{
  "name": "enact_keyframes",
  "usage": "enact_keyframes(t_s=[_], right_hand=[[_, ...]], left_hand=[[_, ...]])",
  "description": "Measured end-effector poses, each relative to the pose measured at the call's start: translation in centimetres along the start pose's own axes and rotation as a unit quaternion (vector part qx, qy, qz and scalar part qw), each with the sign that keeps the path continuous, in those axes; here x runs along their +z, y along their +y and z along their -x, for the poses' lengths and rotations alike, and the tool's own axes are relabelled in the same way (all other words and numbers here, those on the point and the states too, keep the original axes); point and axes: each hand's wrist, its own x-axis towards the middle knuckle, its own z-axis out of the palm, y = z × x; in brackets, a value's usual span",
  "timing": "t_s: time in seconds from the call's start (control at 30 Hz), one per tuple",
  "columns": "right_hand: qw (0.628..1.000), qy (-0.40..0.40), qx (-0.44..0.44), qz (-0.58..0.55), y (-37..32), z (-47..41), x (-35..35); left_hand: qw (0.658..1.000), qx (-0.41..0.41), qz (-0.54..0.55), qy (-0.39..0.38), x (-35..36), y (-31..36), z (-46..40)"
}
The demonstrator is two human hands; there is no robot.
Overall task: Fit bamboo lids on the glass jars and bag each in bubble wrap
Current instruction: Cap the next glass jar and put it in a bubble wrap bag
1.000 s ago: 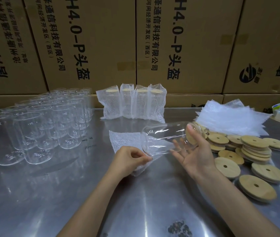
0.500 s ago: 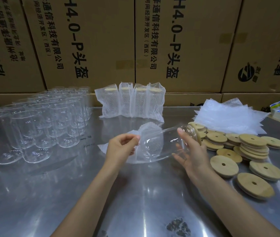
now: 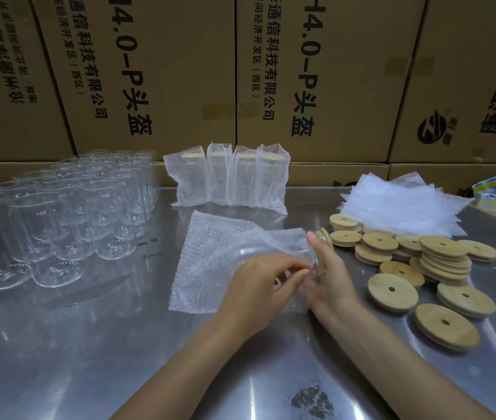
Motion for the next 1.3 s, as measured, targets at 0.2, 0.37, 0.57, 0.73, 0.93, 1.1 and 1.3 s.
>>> enact_keyframes(t_s=[0.2,0.37,0.57,0.73,0.93,1.1,1.3], right_hand=[[0.999,0.048,-0.010,0.000,-1.1,-0.5,-0.9],[0.998,0.064,-0.015,0.014,-1.3,-0.5,-1.0],[0.999,0.030,-0.005,0.022,-1.0,-0.1,-0.7],[0.999,-0.012,-0.013,0.048,-1.3,0.4,-0.3],[0.998,-0.063,-0.014,0.027,-1.1,0.0,-0.5],[0.992,-0.121,-0.020,0.013,-1.0,-0.8,-0.9],[0.986,-0.105,-0.020,0.131,-1.3,-0.6,-0.4]], left_hand=[[0.950,-0.084,-0.215,0.210,-3.4,-2.7,-0.9],[0.866,-0.477,-0.093,0.116,-5.8,-6.8,0.0],[0.860,-0.504,0.047,0.059,-6.0,-7.2,-0.3],[0.818,-0.501,0.266,0.100,-6.1,-6.4,-0.4],[0.798,-0.451,0.398,0.032,-5.7,-4.4,-0.7],[0.793,-0.412,0.447,-0.029,-5.2,-3.7,-0.7],[0.769,-0.426,0.473,-0.059,-4.9,-4.0,-0.1]])
